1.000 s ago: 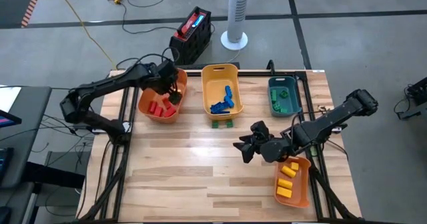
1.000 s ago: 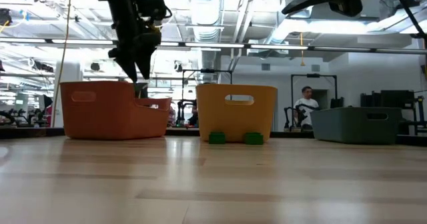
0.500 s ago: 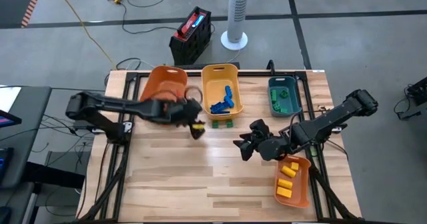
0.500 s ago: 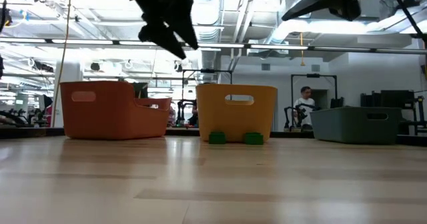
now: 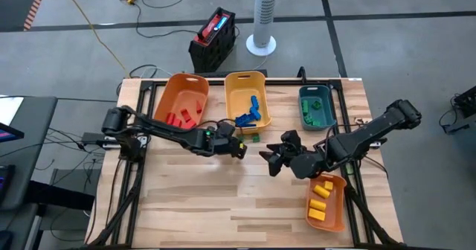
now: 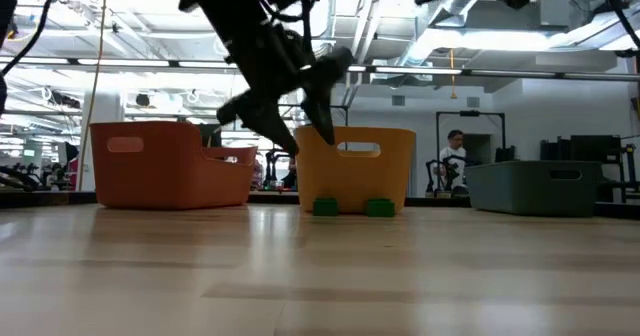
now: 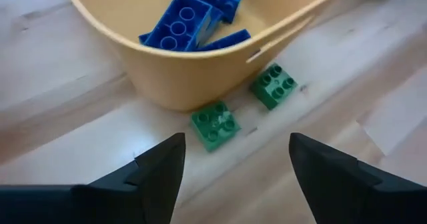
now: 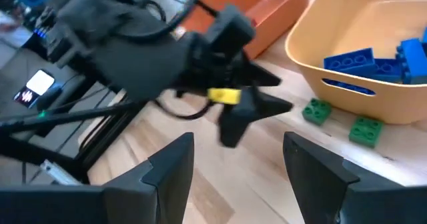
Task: Sort blocks
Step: Adjust the yellow bin
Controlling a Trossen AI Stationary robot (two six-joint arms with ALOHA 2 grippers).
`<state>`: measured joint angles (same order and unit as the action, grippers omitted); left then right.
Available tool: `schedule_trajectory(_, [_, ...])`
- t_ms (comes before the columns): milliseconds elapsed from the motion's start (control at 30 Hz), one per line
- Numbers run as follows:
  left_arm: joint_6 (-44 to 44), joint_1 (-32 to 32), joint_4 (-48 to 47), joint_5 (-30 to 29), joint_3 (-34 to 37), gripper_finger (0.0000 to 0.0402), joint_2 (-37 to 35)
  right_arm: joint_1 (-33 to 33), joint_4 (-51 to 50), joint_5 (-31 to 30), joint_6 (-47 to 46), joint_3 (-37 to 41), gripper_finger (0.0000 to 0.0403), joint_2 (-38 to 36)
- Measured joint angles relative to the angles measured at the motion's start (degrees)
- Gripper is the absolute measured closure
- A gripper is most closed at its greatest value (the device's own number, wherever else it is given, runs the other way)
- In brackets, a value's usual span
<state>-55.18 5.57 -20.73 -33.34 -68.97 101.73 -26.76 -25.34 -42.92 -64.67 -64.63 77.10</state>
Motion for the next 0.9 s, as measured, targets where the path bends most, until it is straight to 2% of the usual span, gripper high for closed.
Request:
schedule_trajectory(333, [-5.72, -2.46, 6.21, 3.31, -0.02, 0.0086, 5.73, -0.85, -5.58, 1.07, 3.82, -2.18, 0.0163, -0.02])
schedule_trajectory(533, [-9.27, -2.17, 7.28, 3.07, -0.94, 0.0082, 9.16, -0.85, -6.3, 2.66, 6.21, -2.22, 0.0163, -0.02])
schedule_trajectory(700, [-9.73, -2.49, 6.66, -1.35, -1.14, 0.0082, 8.99, -0.85, -7.02, 2.81, 6.24, -2.22, 0.0163, -0.02])
schedule_trajectory(900, [-8.08, -3.96, 8.07, -0.41, -2.13, 0.0082, 11.08, -0.85, -7.21, 2.9, 6.33, -2.22, 0.0163, -0.02])
